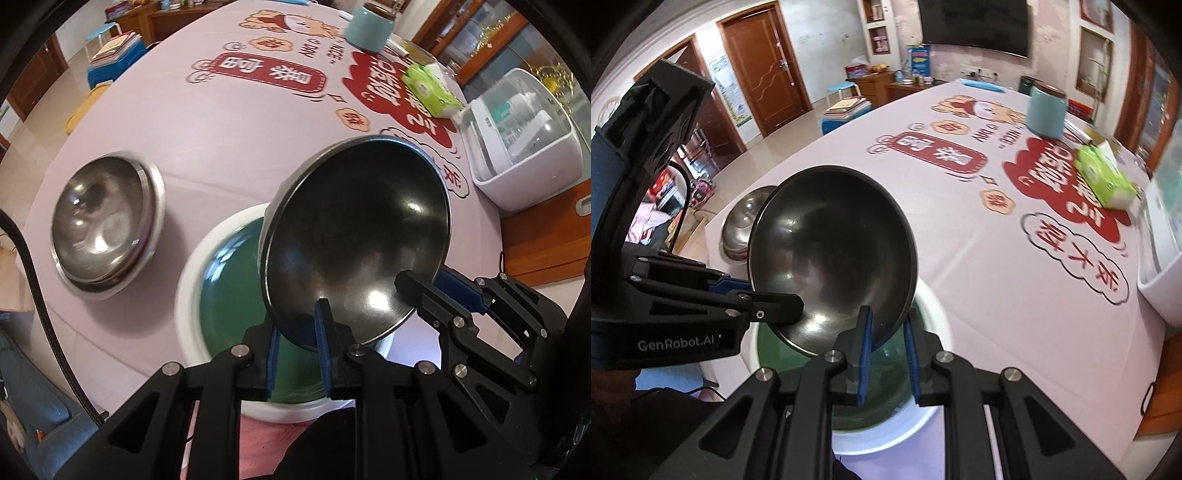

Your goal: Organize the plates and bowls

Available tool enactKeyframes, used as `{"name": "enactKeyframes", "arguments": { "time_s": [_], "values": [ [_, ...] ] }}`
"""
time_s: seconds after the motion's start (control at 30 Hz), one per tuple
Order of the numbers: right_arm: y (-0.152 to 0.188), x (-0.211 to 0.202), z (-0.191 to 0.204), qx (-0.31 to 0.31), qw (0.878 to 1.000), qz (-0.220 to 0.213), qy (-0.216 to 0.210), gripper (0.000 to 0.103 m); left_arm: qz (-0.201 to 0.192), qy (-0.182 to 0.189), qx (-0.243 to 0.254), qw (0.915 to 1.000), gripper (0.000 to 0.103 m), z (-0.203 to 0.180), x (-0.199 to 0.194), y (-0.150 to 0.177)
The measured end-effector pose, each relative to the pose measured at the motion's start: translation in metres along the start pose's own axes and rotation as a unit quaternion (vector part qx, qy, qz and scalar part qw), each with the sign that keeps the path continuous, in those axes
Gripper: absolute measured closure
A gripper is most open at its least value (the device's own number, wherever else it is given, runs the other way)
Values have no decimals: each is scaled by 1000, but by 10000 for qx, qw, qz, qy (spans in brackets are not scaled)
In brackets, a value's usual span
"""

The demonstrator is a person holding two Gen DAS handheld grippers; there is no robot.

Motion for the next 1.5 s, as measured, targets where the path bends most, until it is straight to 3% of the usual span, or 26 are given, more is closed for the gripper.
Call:
{"name": "enactKeyframes", "arguments": {
  "time_s": [0.47,0.93,1.5],
  "values": [
    [-46,29,67,9,9997,-17,-251,86,12,-242,-116,9996,86,83,-23,-22],
    [-90,60,112,334,9993,-130,-95,84,-1,-337,293,9990,86,140,-38,-62],
    [-115,91,153,979,9947,-93,317,83,358,-285,949,9944,83,193,-29,-91]
  ]
}}
Point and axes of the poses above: each gripper's, at about its wrist camera, not at the fingertips, and x roughly the way its jaws point, z to its left, y to its underside, the point moved 2 cm from there along x, roughly the way its jaws point, and after that the axes turned 15 degrees about -x, right-handed, at the moved point
